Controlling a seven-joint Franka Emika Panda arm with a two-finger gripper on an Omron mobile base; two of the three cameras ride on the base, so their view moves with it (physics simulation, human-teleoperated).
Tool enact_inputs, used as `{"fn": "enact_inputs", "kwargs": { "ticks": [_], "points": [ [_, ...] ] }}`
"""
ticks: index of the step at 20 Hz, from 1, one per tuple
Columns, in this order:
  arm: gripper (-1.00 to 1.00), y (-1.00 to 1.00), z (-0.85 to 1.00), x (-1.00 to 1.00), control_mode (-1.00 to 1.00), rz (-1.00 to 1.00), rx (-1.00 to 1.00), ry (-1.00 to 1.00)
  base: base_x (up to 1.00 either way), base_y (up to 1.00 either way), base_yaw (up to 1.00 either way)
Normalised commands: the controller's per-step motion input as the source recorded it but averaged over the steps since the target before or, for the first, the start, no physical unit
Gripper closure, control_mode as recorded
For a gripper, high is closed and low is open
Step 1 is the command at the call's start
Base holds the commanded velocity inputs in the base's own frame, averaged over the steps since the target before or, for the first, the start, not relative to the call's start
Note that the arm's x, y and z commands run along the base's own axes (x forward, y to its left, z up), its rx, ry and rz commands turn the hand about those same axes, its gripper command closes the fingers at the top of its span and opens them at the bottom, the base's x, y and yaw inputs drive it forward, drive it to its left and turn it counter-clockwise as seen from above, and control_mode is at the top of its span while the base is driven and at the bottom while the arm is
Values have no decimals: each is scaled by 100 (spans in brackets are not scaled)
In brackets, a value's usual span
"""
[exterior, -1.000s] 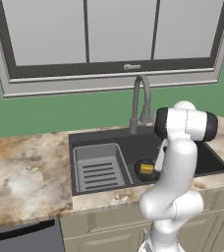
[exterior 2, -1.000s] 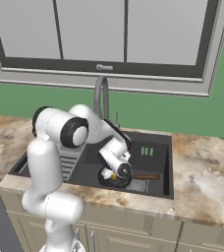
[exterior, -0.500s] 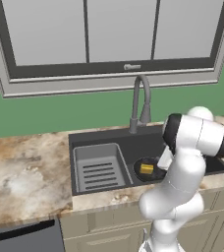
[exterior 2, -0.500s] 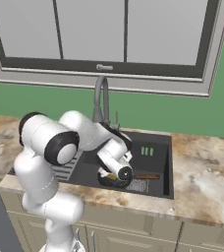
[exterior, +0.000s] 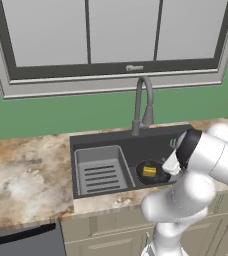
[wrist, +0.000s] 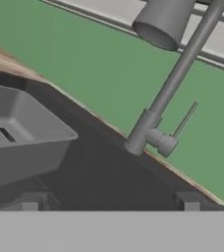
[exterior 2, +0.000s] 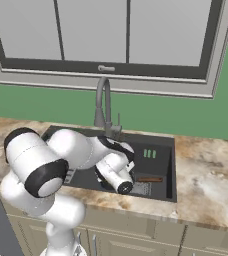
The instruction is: Pick the pan and sponge and place them into the sink. Then turn on the water.
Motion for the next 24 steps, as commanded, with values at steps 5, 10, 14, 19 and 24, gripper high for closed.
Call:
{"fn": "enact_inputs", "kwargs": {
  "ticks": [5,10,14,19,24],
  "points": [
    [-100,0,30,-40,-100,-8,14,-6,0,0,0],
    [-100,0,31,-45,-100,-8,13,-5,0,0,0],
    [-100,0,38,-40,-100,-8,14,-4,0,0,0],
    [-100,0,39,-23,-100,-6,13,-5,0,0,0],
    [-100,4,34,-8,-100,-3,13,-4,0,0,0]
  ]
}}
